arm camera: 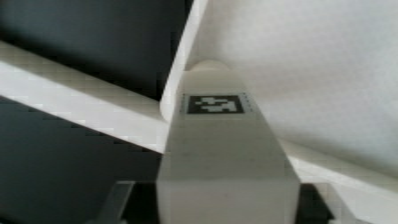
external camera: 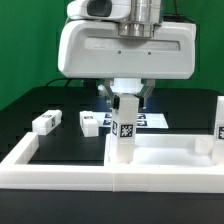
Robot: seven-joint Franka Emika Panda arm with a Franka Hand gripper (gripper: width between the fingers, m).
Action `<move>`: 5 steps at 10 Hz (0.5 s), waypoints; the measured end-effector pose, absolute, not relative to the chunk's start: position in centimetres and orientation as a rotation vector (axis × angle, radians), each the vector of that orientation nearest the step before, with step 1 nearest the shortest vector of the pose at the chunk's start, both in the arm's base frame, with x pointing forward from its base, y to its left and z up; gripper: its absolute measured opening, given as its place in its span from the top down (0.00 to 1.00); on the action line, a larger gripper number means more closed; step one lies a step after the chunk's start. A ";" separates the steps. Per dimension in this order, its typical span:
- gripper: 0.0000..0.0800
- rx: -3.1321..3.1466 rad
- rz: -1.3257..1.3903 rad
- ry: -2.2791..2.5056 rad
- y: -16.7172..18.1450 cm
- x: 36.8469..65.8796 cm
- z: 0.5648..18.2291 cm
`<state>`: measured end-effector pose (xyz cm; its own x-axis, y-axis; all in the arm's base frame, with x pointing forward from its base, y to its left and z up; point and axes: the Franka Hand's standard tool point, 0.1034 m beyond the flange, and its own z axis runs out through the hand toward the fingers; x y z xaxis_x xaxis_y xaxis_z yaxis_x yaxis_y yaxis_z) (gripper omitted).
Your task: Assemble desk
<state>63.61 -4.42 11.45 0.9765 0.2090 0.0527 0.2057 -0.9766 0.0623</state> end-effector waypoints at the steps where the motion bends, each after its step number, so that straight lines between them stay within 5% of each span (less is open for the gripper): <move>1: 0.64 3.087 0.093 0.143 -4.5 63.6 11.4; 5: 0.64 3.064 0.111 -0.615 -5.0 63.6 11.4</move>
Offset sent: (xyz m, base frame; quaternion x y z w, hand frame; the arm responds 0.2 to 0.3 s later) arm -0.0067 -0.0088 -0.0048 0.0073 -0.0163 0.3032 0.9528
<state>63.56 -5.00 11.38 0.9201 -0.3850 0.0724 -0.3860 -0.9225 0.0001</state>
